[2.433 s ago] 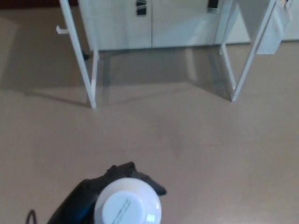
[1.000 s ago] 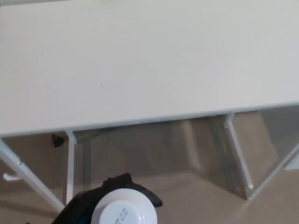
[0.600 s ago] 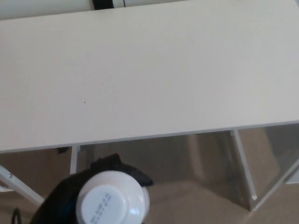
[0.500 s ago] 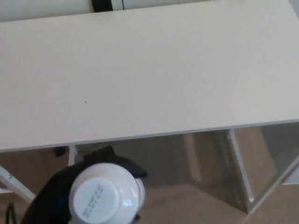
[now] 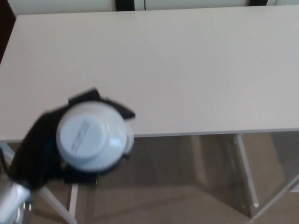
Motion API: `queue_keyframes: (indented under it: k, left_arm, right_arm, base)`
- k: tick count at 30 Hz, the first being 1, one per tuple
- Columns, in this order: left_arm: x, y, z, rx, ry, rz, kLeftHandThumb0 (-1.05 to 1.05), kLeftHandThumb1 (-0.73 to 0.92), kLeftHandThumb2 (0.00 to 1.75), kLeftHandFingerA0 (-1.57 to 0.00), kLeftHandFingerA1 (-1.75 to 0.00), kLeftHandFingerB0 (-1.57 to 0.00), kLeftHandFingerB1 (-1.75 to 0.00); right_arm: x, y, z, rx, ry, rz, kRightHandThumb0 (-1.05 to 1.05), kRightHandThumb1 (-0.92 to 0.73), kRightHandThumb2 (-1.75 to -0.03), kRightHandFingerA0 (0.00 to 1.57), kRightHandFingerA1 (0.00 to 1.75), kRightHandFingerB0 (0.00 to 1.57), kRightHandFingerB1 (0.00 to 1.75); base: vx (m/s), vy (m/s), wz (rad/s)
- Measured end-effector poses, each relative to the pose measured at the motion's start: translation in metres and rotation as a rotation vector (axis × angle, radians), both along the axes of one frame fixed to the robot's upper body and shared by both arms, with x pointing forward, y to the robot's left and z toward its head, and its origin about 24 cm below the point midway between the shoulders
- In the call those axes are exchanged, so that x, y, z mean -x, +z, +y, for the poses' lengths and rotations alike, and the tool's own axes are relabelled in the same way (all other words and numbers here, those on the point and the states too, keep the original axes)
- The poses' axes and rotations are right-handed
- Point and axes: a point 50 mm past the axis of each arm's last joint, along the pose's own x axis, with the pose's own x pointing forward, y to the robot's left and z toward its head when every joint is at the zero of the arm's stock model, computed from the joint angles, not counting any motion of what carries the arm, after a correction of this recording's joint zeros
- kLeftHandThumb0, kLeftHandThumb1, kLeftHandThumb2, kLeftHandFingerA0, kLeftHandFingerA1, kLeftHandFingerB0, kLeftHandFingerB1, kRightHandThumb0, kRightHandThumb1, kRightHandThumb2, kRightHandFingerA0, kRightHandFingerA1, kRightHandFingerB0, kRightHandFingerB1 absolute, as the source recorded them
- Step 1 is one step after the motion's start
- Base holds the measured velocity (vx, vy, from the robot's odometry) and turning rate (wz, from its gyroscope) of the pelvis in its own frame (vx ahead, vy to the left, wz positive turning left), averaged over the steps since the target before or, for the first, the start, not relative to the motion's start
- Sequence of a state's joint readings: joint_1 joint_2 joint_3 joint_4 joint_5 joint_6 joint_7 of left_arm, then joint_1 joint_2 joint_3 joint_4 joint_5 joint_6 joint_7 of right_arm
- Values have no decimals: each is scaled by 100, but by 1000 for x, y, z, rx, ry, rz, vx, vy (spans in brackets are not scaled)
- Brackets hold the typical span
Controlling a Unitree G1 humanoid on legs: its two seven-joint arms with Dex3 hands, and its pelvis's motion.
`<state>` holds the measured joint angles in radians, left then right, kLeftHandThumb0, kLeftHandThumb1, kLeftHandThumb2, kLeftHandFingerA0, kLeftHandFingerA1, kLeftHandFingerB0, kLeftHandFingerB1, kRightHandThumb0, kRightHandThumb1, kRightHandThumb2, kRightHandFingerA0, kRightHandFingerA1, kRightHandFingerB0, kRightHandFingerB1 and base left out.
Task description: The robot picks up a bottle from a person using its left hand and walk towards the table in frontand put the bottle on the table.
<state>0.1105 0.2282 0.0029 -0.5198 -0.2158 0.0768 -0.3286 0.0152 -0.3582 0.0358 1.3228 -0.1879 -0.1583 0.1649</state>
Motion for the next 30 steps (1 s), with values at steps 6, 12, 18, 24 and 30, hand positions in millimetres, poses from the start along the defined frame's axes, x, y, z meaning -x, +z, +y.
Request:
queue_keyframes:
  k: [6,12,18,24,30]
  left_arm:
    - [-38,9,0,14,31,-10,-15,66,91,-117,-127,-84,-110]
    - [-60,10,-3,32,60,32,-16,72,83,-117,-127,-79,-110]
    - [-84,2,-5,53,111,121,-17,76,72,-104,-137,-78,-104]
    - [-111,-16,-12,79,152,245,-18,80,70,-97,-142,-73,-101]
    - [-130,-36,-30,35,169,360,-24,81,64,-99,-137,-72,-104]
  right_arm:
    - [1,0,0,-3,-3,7,-40,-71,-61,67,49,55,41]
    - [-1,0,0,-3,2,7,-38,-70,-61,66,49,55,41]
    - [-2,0,0,-5,1,10,-40,-71,-61,68,48,55,41]
    - [0,-1,1,-8,8,18,-38,-70,-61,67,49,55,42]
    - [2,-2,3,-17,12,24,-38,-70,-61,69,50,56,42]
  base:
    - [0,0,0]
    - [0,0,0]
    - [0,0,0]
    - [0,0,0]
    - [0,0,0]
